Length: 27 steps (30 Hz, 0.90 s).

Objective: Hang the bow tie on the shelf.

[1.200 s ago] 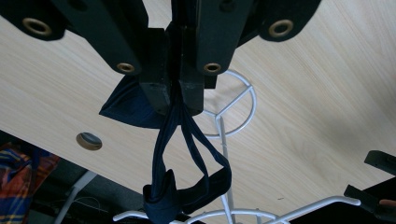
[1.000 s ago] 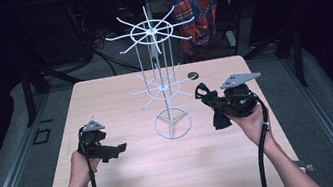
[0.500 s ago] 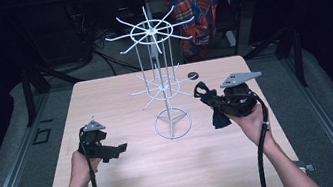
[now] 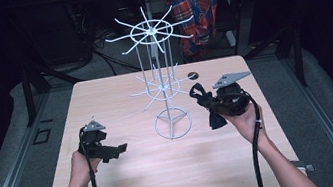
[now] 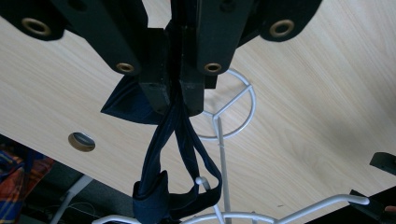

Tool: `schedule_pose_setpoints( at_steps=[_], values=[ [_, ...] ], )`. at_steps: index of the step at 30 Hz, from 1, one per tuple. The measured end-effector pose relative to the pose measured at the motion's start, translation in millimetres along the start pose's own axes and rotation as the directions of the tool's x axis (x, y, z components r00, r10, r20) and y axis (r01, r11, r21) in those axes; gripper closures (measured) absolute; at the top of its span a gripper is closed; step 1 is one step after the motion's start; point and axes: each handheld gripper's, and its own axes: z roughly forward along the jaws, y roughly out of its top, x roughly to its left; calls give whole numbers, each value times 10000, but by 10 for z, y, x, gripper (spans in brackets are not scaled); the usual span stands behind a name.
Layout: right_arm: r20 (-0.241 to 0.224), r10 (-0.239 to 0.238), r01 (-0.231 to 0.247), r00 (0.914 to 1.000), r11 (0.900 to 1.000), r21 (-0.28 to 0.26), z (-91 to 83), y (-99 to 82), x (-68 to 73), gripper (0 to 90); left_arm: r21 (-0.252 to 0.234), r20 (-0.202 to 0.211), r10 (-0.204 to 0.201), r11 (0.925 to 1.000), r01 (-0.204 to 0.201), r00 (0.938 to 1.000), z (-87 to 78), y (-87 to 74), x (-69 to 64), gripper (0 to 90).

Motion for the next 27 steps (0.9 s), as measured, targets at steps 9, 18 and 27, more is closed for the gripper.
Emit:
schedule_pose_setpoints(
  at_steps=[9,18,27],
  values=[
    [-125,14,-13,9999,10000,88,94,43,24,845,-21,26,18,10000,-18,10000,2,1,-8,26],
    [-217,-24,28,9998,9998,193,174,72,37,844,8,37,23,10000,-23,10000,2,2,-7,26],
    [-225,20,-15,9997,9998,212,234,115,37,844,9,35,20,10000,-20,10000,1,1,-5,26]
  ],
)
